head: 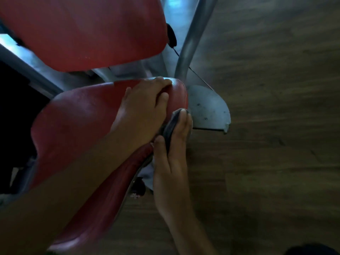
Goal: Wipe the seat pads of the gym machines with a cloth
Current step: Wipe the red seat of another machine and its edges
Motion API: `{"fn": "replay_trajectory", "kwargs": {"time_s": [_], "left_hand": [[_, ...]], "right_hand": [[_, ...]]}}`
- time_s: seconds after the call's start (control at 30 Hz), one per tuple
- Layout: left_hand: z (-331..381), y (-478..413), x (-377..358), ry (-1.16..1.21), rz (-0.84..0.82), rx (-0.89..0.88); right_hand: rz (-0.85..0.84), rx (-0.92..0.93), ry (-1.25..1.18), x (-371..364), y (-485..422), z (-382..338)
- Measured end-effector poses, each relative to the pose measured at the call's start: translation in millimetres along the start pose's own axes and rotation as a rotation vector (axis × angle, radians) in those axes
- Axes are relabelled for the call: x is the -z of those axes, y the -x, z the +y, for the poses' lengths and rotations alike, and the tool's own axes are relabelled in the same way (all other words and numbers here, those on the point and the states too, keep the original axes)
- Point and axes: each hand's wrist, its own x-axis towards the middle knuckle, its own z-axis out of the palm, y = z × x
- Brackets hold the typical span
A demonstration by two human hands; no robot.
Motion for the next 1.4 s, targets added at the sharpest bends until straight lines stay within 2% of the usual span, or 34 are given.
{"fn": "replay_trajectory", "kwargs": {"time_s": [0.1,0.2,0.3,0.4,0.47,0.53,0.63,0.77,0.83,0.93,1.07,1.23,1.33,1.4], "left_hand": [[4,3,3,0.007,0.005,0.027],[4,5,2,-0.025,0.09,0.075],[3,4,1,-0.048,0.097,0.15],[7,0,1,0.009,0.116,0.175],[12,-1,0,0.046,0.102,0.177],[14,-1,-2,0.053,0.099,0.162],[13,-1,-2,0.024,0.11,0.146],[9,-2,-3,0.034,0.106,0.157],[9,-2,-3,0.042,0.095,0.174],[9,-2,-3,0.04,0.089,0.165],[9,-2,-3,0.048,0.102,0.186],[9,-2,-4,0.042,0.094,0.188],[9,-1,-4,0.064,0.091,0.182],[10,-1,-4,0.047,0.071,0.184]], "right_hand": [[-0.074,0.033,0.001,12,-4,0],[-0.04,0.128,0.002,26,-20,6],[-0.051,0.112,-0.055,38,-45,8],[-0.048,0.205,0.007,33,-26,15],[-0.121,0.105,-0.138,26,-2,9],[-0.125,0.051,-0.227,27,-13,4],[-0.03,0.027,-0.215,34,-53,-2],[-0.134,0.038,-0.218,34,-12,5],[-0.095,0.059,-0.206,32,-20,6],[-0.021,-0.006,-0.192,34,-45,-6],[-0.102,0.037,-0.186,32,-9,1],[-0.037,0.011,-0.175,26,-22,-2],[-0.113,0.043,-0.127,24,5,0],[-0.08,0.025,-0.126,25,-7,-1]]}}
